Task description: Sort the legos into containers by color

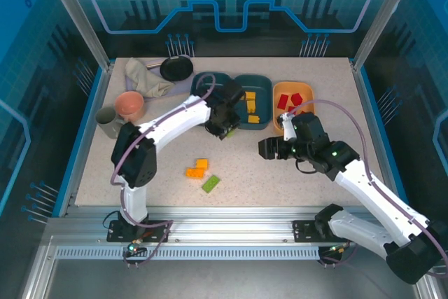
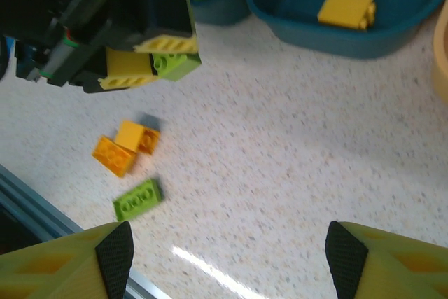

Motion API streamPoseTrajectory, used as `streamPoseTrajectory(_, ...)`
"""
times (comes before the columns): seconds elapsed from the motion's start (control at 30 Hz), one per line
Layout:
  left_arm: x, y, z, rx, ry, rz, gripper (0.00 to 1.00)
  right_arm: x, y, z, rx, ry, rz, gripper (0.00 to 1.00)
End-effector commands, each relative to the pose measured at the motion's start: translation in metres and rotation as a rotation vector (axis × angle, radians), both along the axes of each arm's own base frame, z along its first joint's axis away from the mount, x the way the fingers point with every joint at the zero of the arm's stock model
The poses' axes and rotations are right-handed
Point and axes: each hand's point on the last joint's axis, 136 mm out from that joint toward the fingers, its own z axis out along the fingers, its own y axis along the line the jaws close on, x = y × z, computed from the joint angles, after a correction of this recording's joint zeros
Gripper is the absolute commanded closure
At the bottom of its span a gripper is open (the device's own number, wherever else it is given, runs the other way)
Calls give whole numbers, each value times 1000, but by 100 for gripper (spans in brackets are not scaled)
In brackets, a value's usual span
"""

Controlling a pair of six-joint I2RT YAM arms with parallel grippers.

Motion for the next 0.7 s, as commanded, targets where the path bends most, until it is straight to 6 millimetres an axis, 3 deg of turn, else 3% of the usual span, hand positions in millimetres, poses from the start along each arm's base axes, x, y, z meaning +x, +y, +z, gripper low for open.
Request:
streamPoseTrajectory(0.0, 30, 43, 27, 85, -89, -59, 70, 23, 19, 43, 120, -82, -5, 24)
streamPoseTrajectory(0.13, 79, 59, 25, 28, -115, -92, 70, 51, 38, 59, 203, -98, -26, 18)
streamPoseTrajectory(0.33, 134, 66, 1, 43, -124, -176, 71, 93, 59, 60, 265, 2, -35, 9)
streamPoseTrajectory(0.5, 157, 67, -33, 63, -104, -206, 71, 113, 67, 64, 245, 10, -31, 9)
streamPoseTrajectory(0.67, 170, 59, -60, 44, -92, -233, 70, 115, 64, 54, 228, 39, -38, 9)
